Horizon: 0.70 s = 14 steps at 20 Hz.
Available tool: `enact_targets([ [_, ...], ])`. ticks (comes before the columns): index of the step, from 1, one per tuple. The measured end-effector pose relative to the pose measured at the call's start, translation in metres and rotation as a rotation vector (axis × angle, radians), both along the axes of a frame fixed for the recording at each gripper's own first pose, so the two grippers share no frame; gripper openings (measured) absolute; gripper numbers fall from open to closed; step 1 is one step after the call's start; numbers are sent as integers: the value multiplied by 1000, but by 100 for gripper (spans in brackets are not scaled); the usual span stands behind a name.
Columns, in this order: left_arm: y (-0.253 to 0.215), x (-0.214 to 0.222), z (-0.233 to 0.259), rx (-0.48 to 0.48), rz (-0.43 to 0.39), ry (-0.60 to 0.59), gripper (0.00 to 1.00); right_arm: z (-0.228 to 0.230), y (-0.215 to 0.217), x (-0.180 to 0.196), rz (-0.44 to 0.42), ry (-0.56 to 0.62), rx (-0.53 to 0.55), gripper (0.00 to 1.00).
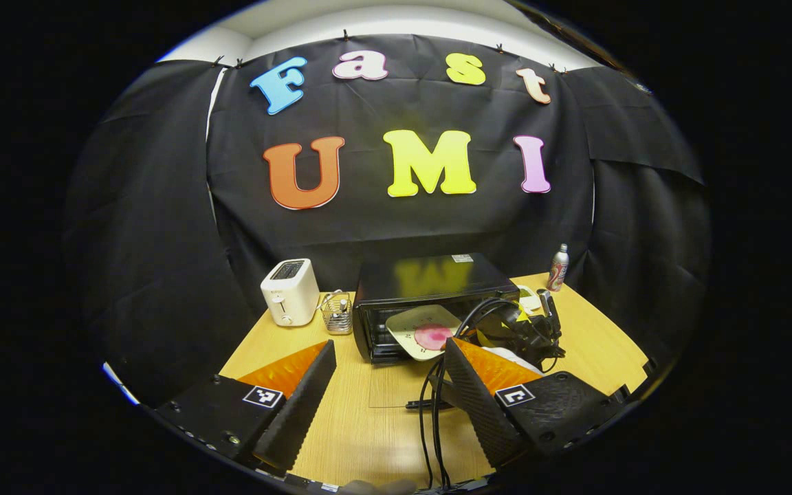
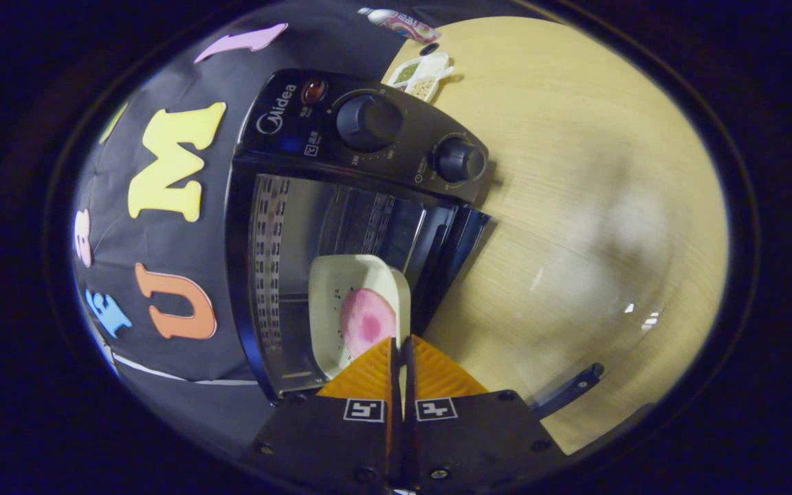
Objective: Open the electric oven with the left hand, put the food in, and close the electric oven.
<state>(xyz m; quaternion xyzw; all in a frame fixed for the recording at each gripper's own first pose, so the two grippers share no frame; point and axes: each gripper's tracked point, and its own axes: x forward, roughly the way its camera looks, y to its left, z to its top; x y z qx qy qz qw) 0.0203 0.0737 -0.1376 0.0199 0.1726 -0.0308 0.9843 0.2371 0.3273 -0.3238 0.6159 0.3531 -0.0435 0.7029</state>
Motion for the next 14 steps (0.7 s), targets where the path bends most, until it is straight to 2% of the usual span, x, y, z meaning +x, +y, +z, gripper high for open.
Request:
enact_targets([
  [7,11,-3,-7,17,32,14,97,-3,-8,28,-97,-65,-67,4],
  [8,13,-3,-8,17,35,17,97,-3,-7,31,-89,-88,-71,0],
  [10,15,-4,-10,17,43,23,97,4,3,36,-80,-151,-43,3],
  [12,15,-4,-11,14,44,24,97,15,-2,34,-86,-212,-37,14],
  [13,14,-5,-12,13,44,21,97,14,0,39,-79,-245,-47,24],
  [14,15,-5,-12,12,44,22,97,15,-2,39,-69,-261,-70,27],
])
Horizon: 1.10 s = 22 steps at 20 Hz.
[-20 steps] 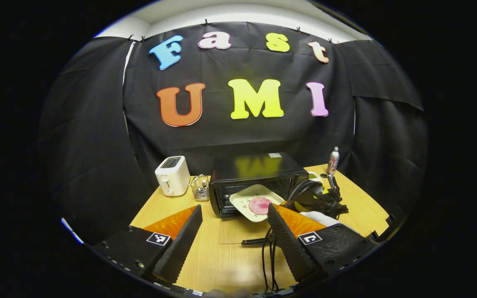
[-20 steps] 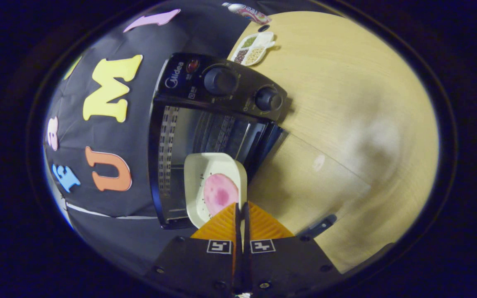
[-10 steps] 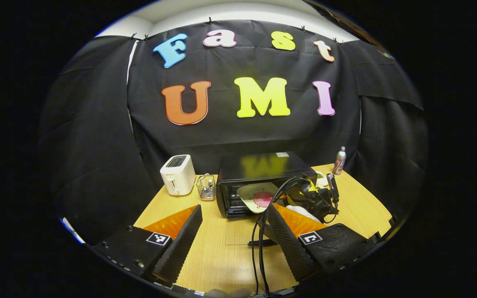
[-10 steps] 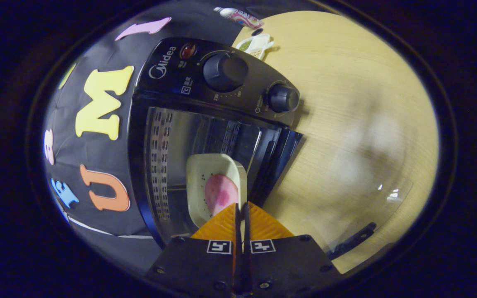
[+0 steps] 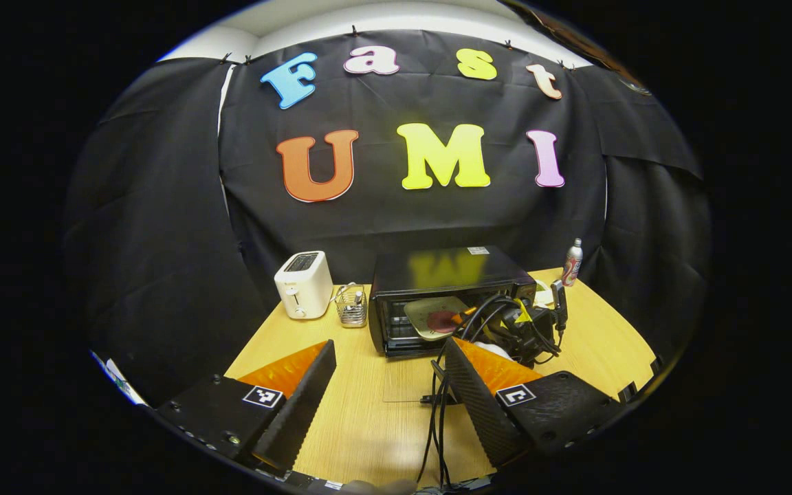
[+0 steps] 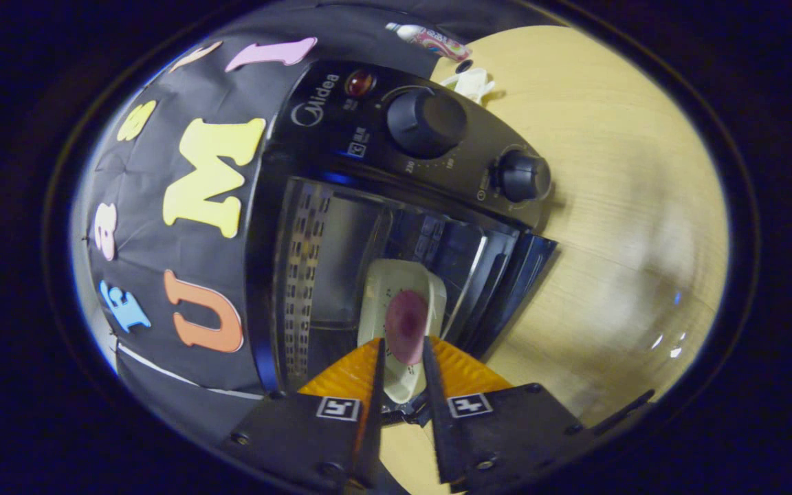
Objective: Open the electric oven with the left hand, put the food in, and close the electric oven.
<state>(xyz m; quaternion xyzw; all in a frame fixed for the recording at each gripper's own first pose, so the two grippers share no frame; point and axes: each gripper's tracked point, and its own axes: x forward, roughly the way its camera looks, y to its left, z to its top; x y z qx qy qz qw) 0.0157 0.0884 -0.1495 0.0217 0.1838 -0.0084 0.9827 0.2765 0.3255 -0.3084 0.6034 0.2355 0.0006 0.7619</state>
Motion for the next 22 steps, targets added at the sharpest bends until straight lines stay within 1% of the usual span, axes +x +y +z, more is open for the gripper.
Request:
enact_targets([
  [1,0,0,0,-4,2,-2,97,0,0,-4,21,0,-28,53],
  [2,0,1,0,-10,3,-10,97,1,0,-10,47,-4,-56,63],
  [3,0,1,-1,-14,5,-17,97,2,-2,-16,62,-10,-75,84],
  [4,0,1,-2,-15,8,-19,97,4,-5,-26,91,-11,-113,86],
  [5,1,3,-3,-19,11,-22,97,7,-12,-37,115,-30,-181,82],
  [6,2,3,-3,-26,14,-25,97,13,-19,-48,148,-63,-265,87],
  [7,3,3,-2,-32,20,-30,97,21,-26,-60,187,-84,-332,93],
  [9,5,7,2,-31,25,-63,97,39,-47,-79,231,-134,-479,91],
  [10,5,9,3,-29,27,-74,97,46,-61,-88,247,-136,-543,89],
  [11,4,10,4,-31,29,-82,97,53,-74,-95,260,-144,-598,98],
  [12,4,10,3,-30,31,-88,97,60,-87,-103,261,-152,-644,94],
  [14,2,11,-2,-20,36,-101,97,72,-119,-113,257,-156,-715,93],
  [15,2,10,-7,-13,41,-94,97,79,-132,-119,249,-161,-746,94],
  [17,-2,10,-22,-8,41,-89,97,94,-160,-132,237,-173,-811,94],
  [20,-11,8,-51,-21,36,-57,97,115,-203,-145,218,-203,-940,95],
  [21,-15,8,-61,-29,32,-51,97,123,-216,-151,217,-208,-982,100],
  [22,-20,8,-74,-40,28,-35,97,130,-227,-158,207,-206,-1004,94],
])
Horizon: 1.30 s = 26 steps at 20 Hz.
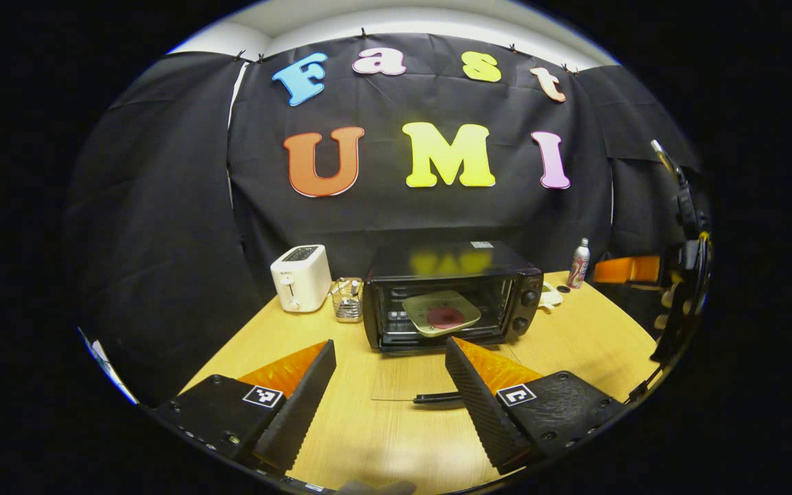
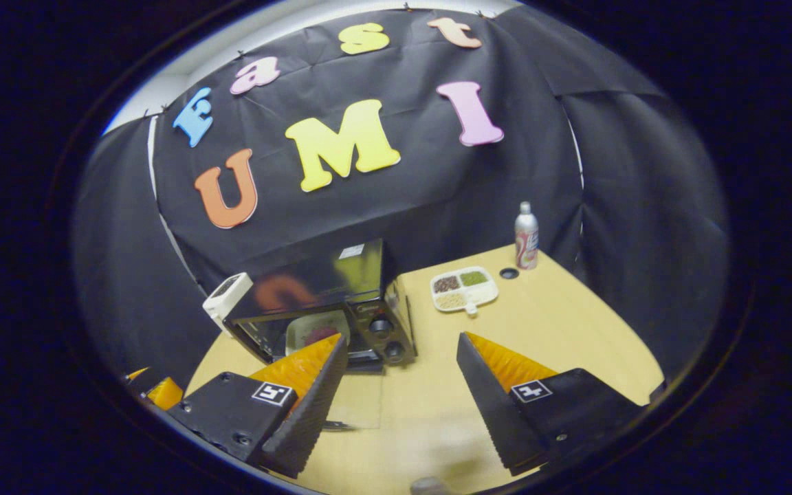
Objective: Open the electric oven with the left hand, put the food in, and close the electric oven.
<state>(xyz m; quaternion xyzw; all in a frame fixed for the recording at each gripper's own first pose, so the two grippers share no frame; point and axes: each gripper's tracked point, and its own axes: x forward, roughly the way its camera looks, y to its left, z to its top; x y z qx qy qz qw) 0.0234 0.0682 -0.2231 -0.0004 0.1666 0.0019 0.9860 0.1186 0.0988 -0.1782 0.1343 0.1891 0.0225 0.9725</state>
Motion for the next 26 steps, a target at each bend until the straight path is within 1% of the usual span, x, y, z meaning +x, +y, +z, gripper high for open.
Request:
enact_targets([
  [4,-23,-1,-54,-32,-36,78,97,36,-33,-21,-23,-54,-78,94],
  [8,-52,0,-110,-36,-88,159,97,55,-48,-37,-29,-75,-122,95],
  [10,-66,2,-136,-36,-113,195,97,58,-53,-44,-36,-73,-133,95],
  [11,-72,4,-147,-38,-120,218,97,59,-57,-48,-42,-72,-142,100],
  [12,-77,7,-158,-50,-124,234,97,58,-60,-50,-50,-64,-152,95],
  [14,-87,14,-175,-47,-132,264,97,55,-66,-54,-63,-49,-158,95],
  [17,-96,25,-195,-53,-141,296,98,54,-75,-58,-78,-32,-163,95],
  [18,-96,27,-201,-49,-136,313,97,54,-76,-57,-83,-29,-167,100],
  [19,-96,32,-203,-46,-133,312,98,55,-76,-58,-85,-30,-166,96],
  [20,-96,37,-205,-45,-134,315,97,57,-76,-56,-85,-29,-162,100],
  [21,-97,36,-206,-47,-138,330,97,55,-77,-55,-87,-26,-159,96],
  [26,-97,40,-193,-43,-140,315,98,56,-81,-50,-99,-28,-146,96],
])
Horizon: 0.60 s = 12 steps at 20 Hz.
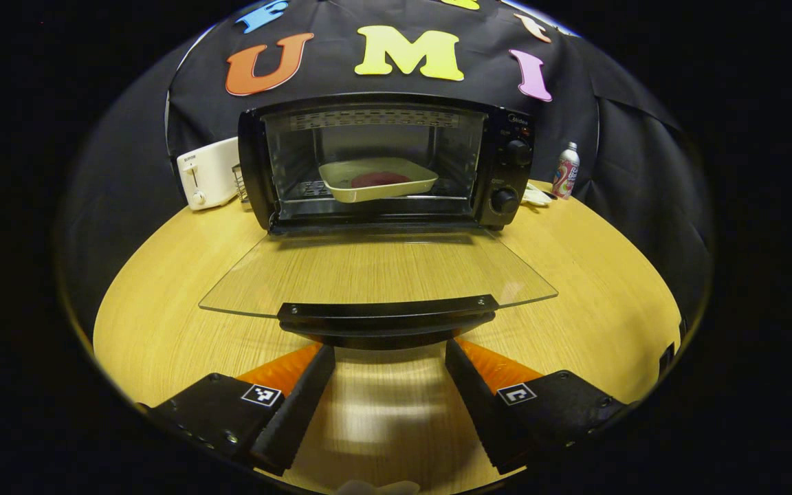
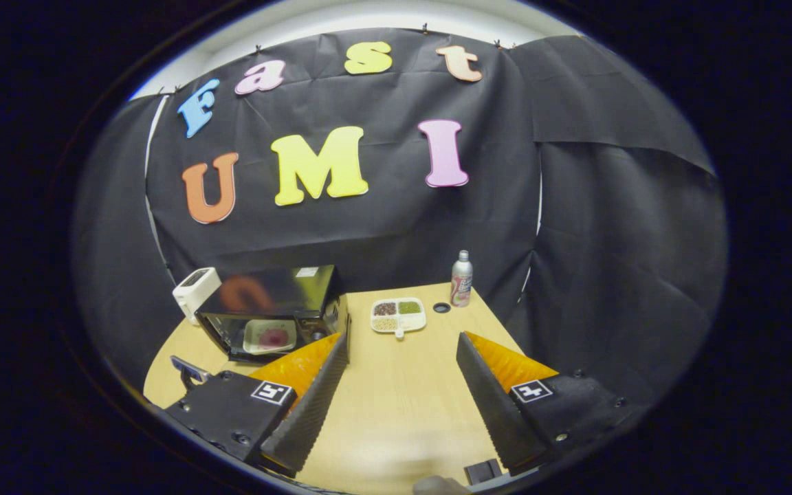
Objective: Open the electric oven with the left hand, put the food in, and close the electric oven.
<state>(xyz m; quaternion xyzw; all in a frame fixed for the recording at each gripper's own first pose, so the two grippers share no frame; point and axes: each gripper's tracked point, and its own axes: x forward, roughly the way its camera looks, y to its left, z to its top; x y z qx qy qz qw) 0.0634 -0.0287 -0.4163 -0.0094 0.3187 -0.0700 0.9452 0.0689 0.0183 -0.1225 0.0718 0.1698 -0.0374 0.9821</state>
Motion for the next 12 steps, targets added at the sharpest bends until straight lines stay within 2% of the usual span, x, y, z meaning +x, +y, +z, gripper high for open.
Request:
enact_targets([
  [5,2,10,37,-13,4,-36,98,-1,-1,3,0,4,34,96],
  [12,2,48,94,-26,4,-130,97,-7,-5,8,-3,3,72,96],
])
